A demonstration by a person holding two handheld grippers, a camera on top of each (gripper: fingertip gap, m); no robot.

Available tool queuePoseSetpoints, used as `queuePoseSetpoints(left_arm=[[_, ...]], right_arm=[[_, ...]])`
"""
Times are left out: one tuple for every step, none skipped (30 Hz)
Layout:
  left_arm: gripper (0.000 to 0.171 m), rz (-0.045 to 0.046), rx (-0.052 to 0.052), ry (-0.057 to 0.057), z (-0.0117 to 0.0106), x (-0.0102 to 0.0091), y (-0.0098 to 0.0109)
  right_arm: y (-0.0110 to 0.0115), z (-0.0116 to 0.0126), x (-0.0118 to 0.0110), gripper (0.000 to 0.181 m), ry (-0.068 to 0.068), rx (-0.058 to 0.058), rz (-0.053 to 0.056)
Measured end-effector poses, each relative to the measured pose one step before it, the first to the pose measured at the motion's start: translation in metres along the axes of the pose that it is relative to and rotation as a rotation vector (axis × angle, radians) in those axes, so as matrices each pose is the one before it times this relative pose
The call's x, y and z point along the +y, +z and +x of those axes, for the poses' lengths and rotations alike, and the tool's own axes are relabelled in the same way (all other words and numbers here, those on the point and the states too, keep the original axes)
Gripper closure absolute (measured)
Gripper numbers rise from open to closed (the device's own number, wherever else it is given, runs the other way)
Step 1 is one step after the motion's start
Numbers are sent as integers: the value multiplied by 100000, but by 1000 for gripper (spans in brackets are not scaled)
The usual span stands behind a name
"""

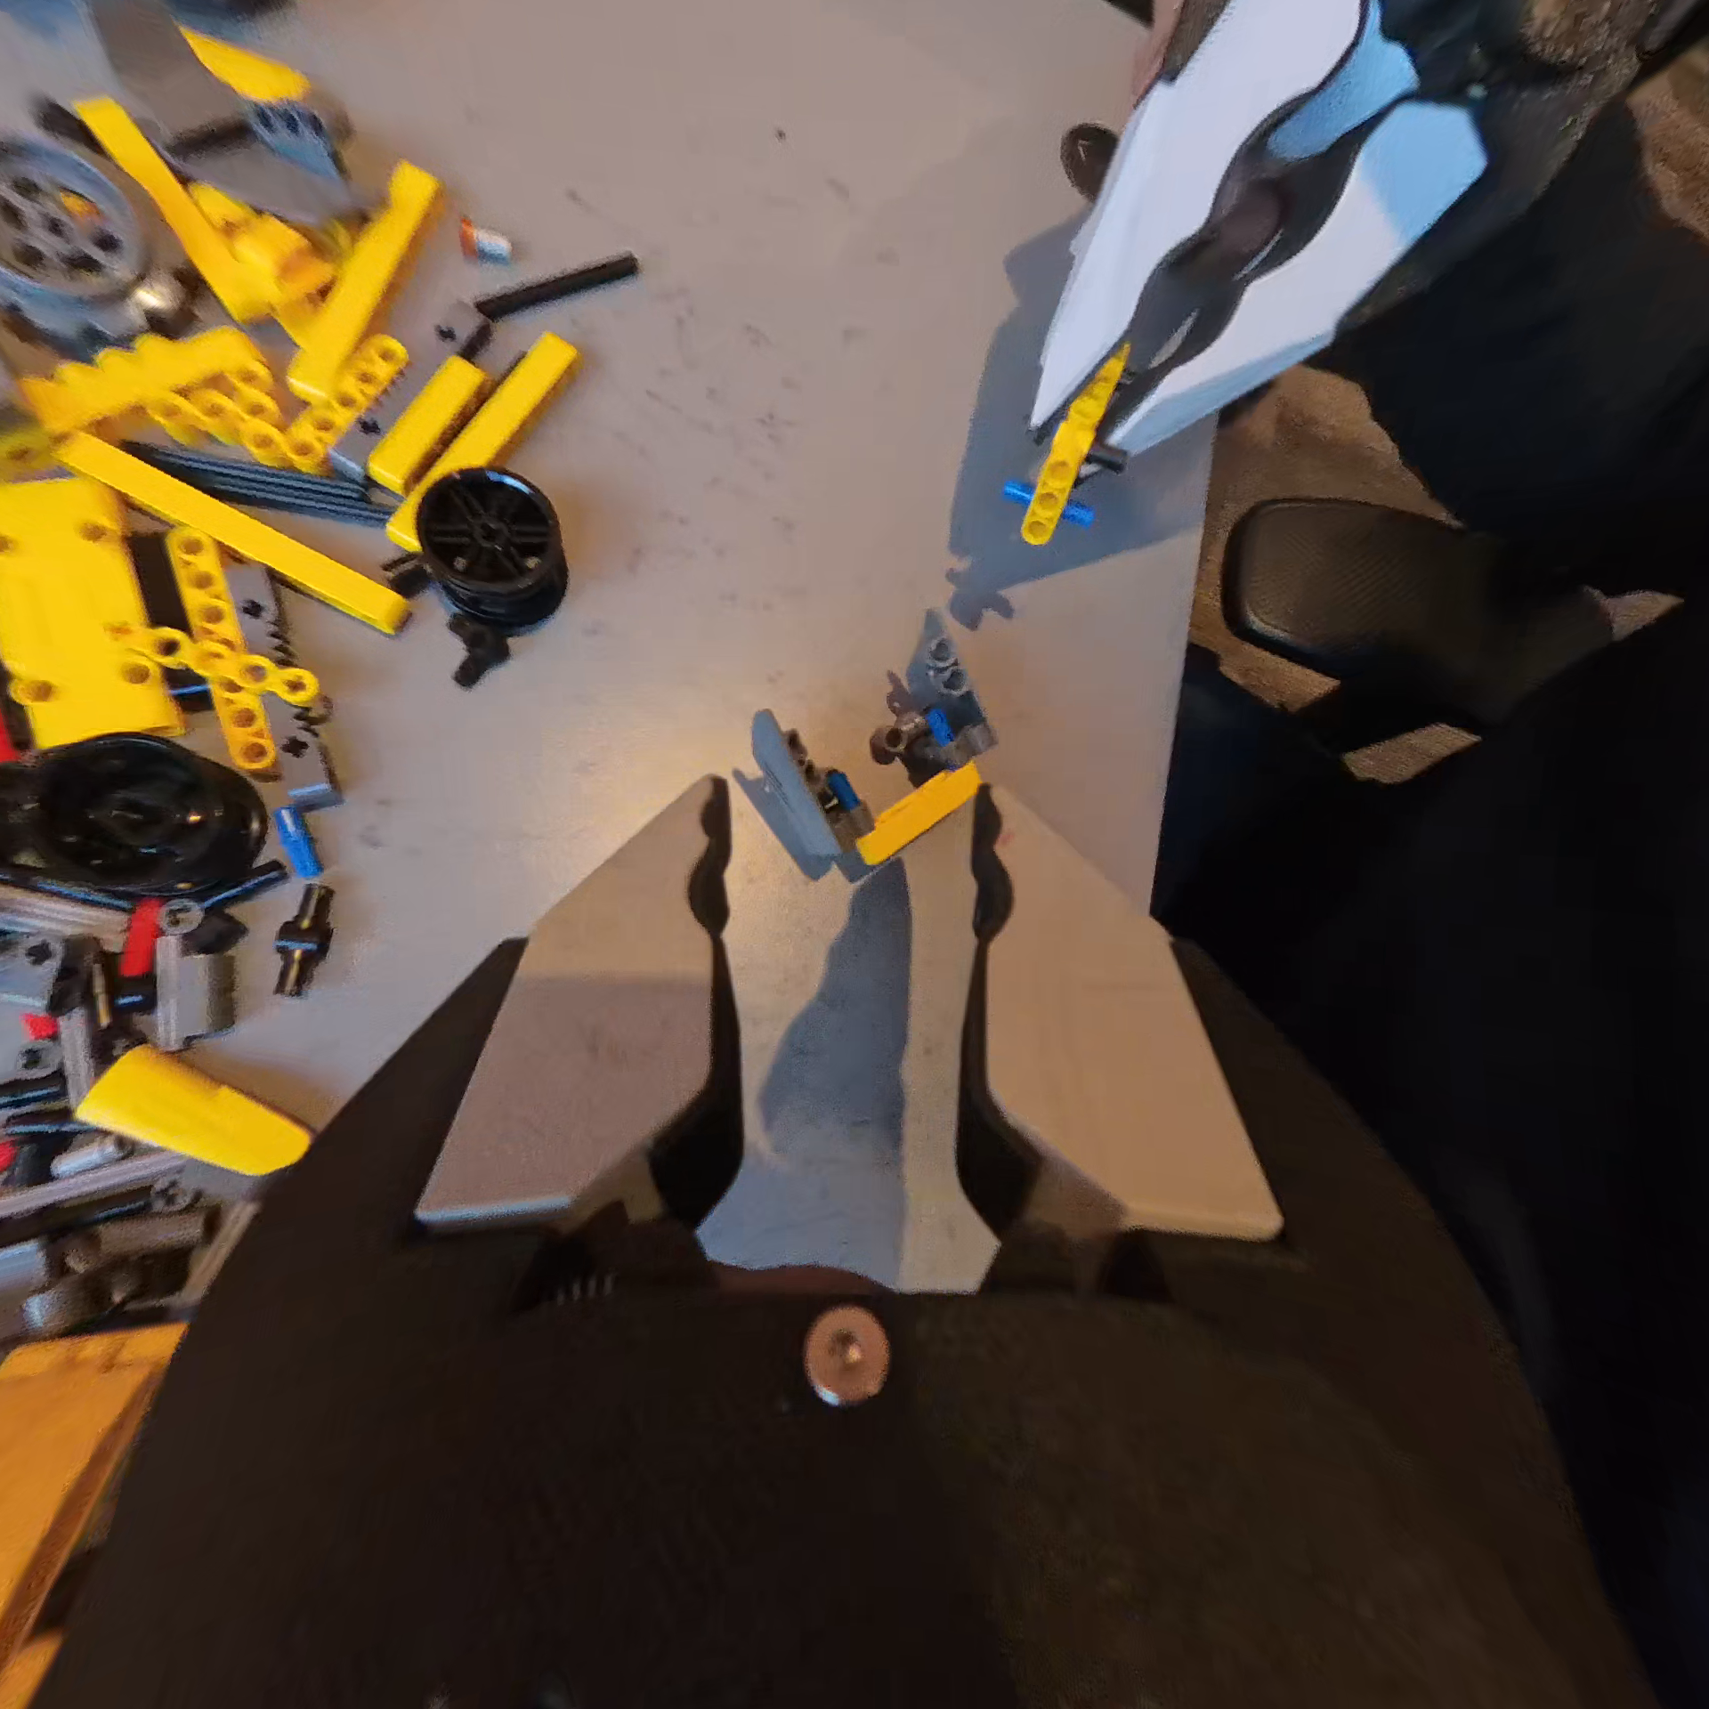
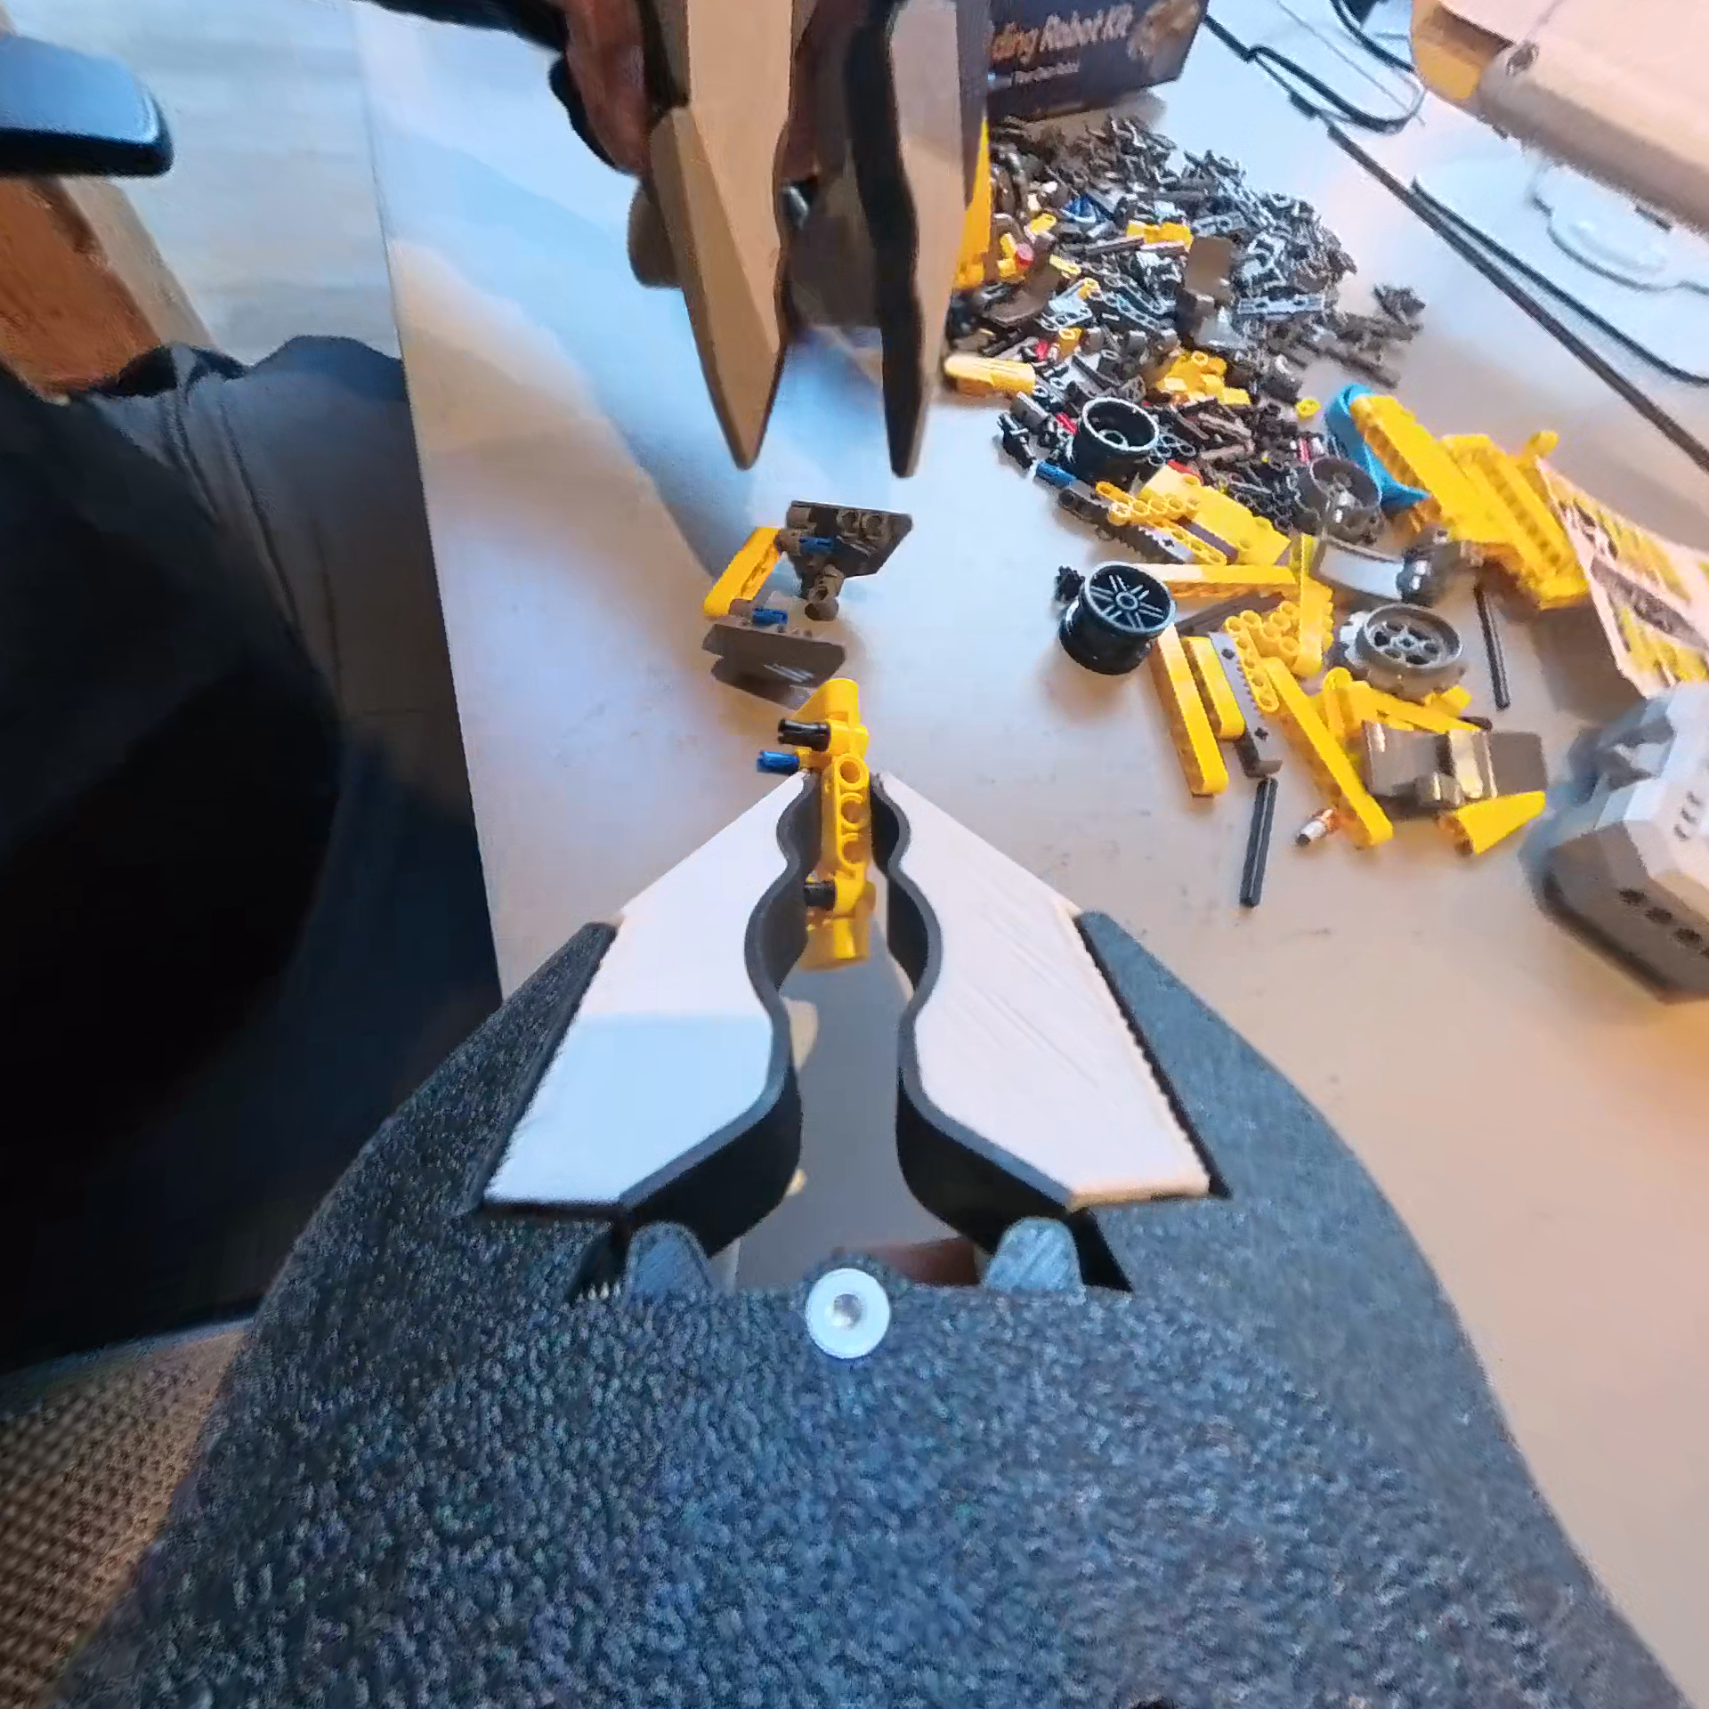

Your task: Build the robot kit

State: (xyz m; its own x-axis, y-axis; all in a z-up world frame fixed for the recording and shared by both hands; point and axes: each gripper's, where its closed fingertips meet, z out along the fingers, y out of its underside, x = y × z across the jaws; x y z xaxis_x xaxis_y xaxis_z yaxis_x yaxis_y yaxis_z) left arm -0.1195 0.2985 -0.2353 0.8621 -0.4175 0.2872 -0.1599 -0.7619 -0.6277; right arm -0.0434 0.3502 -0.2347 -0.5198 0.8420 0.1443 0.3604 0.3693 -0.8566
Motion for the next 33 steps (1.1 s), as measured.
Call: queuePoseSetpoints(left_arm=[[123,-1805,-104,-651,-422,230,345],[123,-2305,161,283,-275,215,425],[123,-2296,1996,1105,101,82,574],[124,-1831,1690,670,105,-65,558],[133,-1828,2540,936,204,-64,492],[154,-1051,2905,1471,244,-88,372],[159,923,2560,1082,318,-219,209],[166,2645,-658,2600,132,-312,105],[166,3867,-4699,6240,59,-321,-254],[166,6611,-9751,9399,-276,-597,-578],[166,7324,-10776,10246,-267,-610,-774],[167,7243,-12625,8086,-587,-630,-953],[167,9310,-14731,7942,-868,-911,-1224],[167,11998,-17541,10055,-1093,-1296,-1547],[168,9661,-16089,11505,-860,-918,-1417],[166,3617,-12179,9225,-316,-92,-1043],[166,-2834,-7325,6777,323,723,-807],[166,-7683,-1454,5161,1040,1235,-831],[158,-7964,4886,3725,1714,1265,-922],[148,-5581,5926,1278,1591,899,-1059],[144,-3065,2046,1563,732,423,-1182],[145,-1359,1112,-797,371,161,-1275],[141,-959,1596,-2038,291,120,-1166],[134,-1589,1913,-1917,215,340,-839],[130,-2838,2766,-2021,343,453,-810],[127,-2676,2424,-3850,142,454,-493],[122,-2413,3396,-6163,88,358,-397],[120,-2130,4115,-7478,-80,256,-206],[121,-1489,4334,-6994,-272,-5,29],[122,-413,3255,-6582,-563,-314,257],[121,-13,4598,-3140,-381,-568,438],[119,520,3459,1883,-277,-914,502],[119,728,2043,6489,-120,-997,656]], right_arm=[[83,51,-25,172,2187,16,-494],[74,12,-46,172,1766,14,-251],[79,-38,-57,172,1208,-114,-51],[89,-90,-45,172,839,-332,-53],[84,-72,-38,172,661,-136,-124],[59,-21,-53,172,522,162,-58],[11,-18,-73,172,432,239,67],[-43,0,-79,172,278,445,72],[-113,68,-74,172,-6,857,67],[-140,122,-62,172,-109,1009,126],[-124,153,-54,172,238,750,52],[-63,205,-43,172,672,562,-185],[18,294,-83,172,761,848,-322],[97,343,-146,172,630,1194,-288],[171,319,-209,172,487,1290,-253],[229,225,-272,172,254,1096,-287],[242,34,-296,172,-281,516,-285],[249,-187,-305,172,-1102,-131,-346],[221,-294,-273,172,-1735,-216,-498],[219,-342,-261,172,-1778,-201,-538],[245,-452,-261,172,-1261,-904,-398],[285,-543,-247,172,-541,-1606,-266],[324,-547,-238,172,-136,-1738,-187],[380,-616,-242,172,-80,-2136,-151],[425,-711,-202,172,-97,-2935,-349],[480,-635,-136,172,-175,-2802,-837],[481,-387,-48,172,-233,-1540,-1352],[417,-152,-14,172,-131,-566,-1630],[303,-19,14,172,135,-255,-1594],[154,99,61,172,232,126,-1471],[28,341,196,172,121,1043,-1739],[-63,674,460,172,177,2351,-2712],[-85,920,636,172,208,2909,-3452]])
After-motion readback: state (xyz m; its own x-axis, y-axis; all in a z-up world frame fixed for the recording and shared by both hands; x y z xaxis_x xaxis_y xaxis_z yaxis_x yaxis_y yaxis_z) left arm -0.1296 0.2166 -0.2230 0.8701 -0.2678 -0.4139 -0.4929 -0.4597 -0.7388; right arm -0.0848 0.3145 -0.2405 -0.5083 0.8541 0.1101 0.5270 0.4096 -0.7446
